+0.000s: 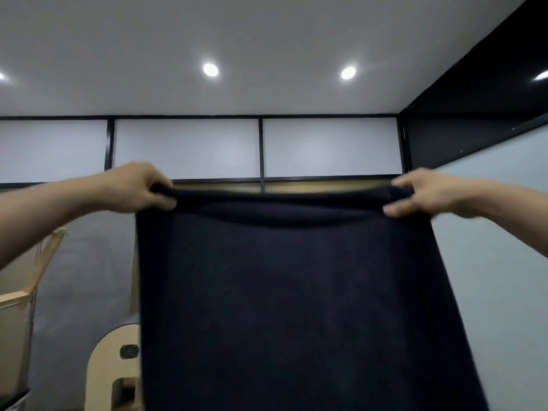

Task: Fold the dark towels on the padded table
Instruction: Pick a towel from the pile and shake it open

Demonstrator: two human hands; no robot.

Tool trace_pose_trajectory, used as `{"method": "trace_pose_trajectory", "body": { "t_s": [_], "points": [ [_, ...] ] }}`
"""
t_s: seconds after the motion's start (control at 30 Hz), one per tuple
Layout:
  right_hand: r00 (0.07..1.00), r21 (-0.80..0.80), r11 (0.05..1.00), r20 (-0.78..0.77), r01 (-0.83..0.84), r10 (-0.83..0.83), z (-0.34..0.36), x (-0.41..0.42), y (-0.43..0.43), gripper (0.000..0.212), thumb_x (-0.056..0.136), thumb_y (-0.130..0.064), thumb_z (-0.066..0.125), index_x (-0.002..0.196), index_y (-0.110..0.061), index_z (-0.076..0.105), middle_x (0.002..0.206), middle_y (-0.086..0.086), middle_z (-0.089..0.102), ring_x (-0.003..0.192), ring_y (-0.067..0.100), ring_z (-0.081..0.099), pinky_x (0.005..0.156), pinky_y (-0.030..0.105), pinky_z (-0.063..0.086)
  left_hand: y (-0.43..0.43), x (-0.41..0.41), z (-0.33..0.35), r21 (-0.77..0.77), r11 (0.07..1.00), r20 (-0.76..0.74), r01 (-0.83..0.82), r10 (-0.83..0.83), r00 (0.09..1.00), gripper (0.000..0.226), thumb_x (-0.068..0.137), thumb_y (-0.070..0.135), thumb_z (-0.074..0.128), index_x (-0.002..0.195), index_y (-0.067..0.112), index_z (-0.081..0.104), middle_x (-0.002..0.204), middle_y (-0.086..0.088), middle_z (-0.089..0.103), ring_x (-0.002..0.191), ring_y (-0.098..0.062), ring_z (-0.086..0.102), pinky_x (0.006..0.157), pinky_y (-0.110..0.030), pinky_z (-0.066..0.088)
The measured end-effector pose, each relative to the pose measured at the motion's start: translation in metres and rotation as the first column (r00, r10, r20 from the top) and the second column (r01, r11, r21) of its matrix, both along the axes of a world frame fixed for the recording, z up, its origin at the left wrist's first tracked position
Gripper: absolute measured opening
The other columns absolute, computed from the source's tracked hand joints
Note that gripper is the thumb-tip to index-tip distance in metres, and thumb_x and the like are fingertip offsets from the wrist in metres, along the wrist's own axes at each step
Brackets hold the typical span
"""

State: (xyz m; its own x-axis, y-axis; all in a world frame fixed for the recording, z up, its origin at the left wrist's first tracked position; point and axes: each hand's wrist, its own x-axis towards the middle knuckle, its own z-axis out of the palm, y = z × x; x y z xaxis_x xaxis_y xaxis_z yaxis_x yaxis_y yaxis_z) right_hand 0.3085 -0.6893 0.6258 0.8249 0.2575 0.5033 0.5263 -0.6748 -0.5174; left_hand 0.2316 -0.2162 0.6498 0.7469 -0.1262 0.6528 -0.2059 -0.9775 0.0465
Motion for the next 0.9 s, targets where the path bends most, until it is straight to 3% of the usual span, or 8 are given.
{"method": "trace_pose_trajectory", "body": {
  "t_s": [0.1,0.23,0.33,0.47,0.53,0.73,0.83,0.9],
  "points": [
    [0.903,0.24,0.965,0.382,0.108,-0.196,0.018,0.025,0.021,0.017,0.079,-0.023,0.08,0.091,-0.018,0.069,0.09,0.006,0.07,0.088,0.027,0.067,0.064,0.028,0.047,-0.016,0.02,0.009,-0.083,0.996,0.445,0.039,0.002,0.896,0.008,0.087,0.02,0.072,0.085,0.013,0.07,0.075,-0.003,0.059,0.08,-0.028,0.058,0.069,-0.033,0.041],
    [0.949,-0.145,0.952,0.206,0.271,-0.239,0.01,0.033,0.021,0.012,0.082,-0.021,0.078,0.083,-0.024,0.067,0.085,0.005,0.065,0.077,0.025,0.062,0.063,0.032,0.052,-0.005,0.029,-0.007,-0.032,0.991,0.079,-0.127,0.129,0.989,0.021,0.087,0.015,0.072,0.072,0.029,0.065,0.08,-0.003,0.068,0.077,-0.021,0.06,0.069,-0.031,0.044],
    [0.846,0.07,0.926,0.385,0.372,-0.369,0.019,0.039,0.022,0.01,0.083,-0.024,0.076,0.089,-0.021,0.068,0.087,0.007,0.065,0.081,0.027,0.061,0.068,0.034,0.054,-0.009,0.037,-0.001,-0.185,0.981,0.312,-0.064,0.12,0.943,0.018,0.089,0.011,0.066,0.077,0.024,0.064,0.085,-0.006,0.067,0.077,-0.025,0.06,0.074,-0.035,0.051],
    [0.95,0.025,0.969,0.191,0.246,-0.246,0.025,0.036,0.014,0.01,0.081,-0.021,0.079,0.087,-0.021,0.071,0.084,0.007,0.067,0.078,0.024,0.062,0.062,0.029,0.051,-0.005,0.018,0.013,-0.233,0.972,-0.123,0.011,-0.041,0.992,0.015,0.09,0.011,0.068,0.078,0.016,0.073,0.075,-0.008,0.069,0.071,-0.022,0.059,0.064,-0.033,0.048],
    [0.815,0.186,0.934,0.457,0.304,-0.356,0.026,0.039,0.006,0.007,0.083,-0.029,0.075,0.086,-0.028,0.069,0.083,0.005,0.068,0.081,0.028,0.063,0.071,0.035,0.053,0.001,0.006,0.019,-0.315,0.942,-0.033,0.116,-0.133,0.99,0.013,0.093,0.012,0.064,0.085,0.015,0.073,0.074,-0.004,0.069,0.072,-0.022,0.06,0.064,-0.033,0.047],
    [0.849,0.111,0.974,0.477,0.199,-0.228,0.037,0.028,0.005,0.003,0.088,-0.023,0.073,0.087,-0.022,0.07,0.086,0.014,0.069,0.066,0.023,0.059,0.063,0.03,0.047,0.006,-0.001,0.033,-0.296,0.925,-0.007,0.237,-0.25,0.968,0.014,0.094,0.01,0.061,0.088,0.014,0.073,0.084,-0.009,0.073,0.077,-0.028,0.067,0.068,-0.034,0.056],
    [0.999,0.042,0.999,0.044,0.009,-0.011,0.045,0.01,-0.007,0.016,0.077,-0.032,0.08,0.091,-0.024,0.076,0.09,0.01,0.072,0.069,0.017,0.064,0.062,0.031,0.051,0.023,-0.012,0.052,-0.534,0.777,-0.152,0.333,-0.475,0.867,0.042,0.078,0.028,0.078,0.111,0.004,0.07,0.112,-0.017,0.071,0.105,-0.03,0.066,0.088,-0.036,0.056],
    [0.984,0.135,0.977,-0.04,-0.165,0.172,0.05,0.008,-0.015,0.06,0.046,-0.051,0.093,0.098,-0.024,0.077,0.098,0.004,0.075,0.081,0.015,0.07,0.068,0.03,0.059,0.038,-0.014,0.056,-0.536,0.77,-0.173,0.345,-0.501,0.848,0.081,0.047,0.045,0.095,0.113,0.005,0.07,0.117,-0.018,0.069,0.109,-0.031,0.064,0.09,-0.036,0.053]
  ]
}}
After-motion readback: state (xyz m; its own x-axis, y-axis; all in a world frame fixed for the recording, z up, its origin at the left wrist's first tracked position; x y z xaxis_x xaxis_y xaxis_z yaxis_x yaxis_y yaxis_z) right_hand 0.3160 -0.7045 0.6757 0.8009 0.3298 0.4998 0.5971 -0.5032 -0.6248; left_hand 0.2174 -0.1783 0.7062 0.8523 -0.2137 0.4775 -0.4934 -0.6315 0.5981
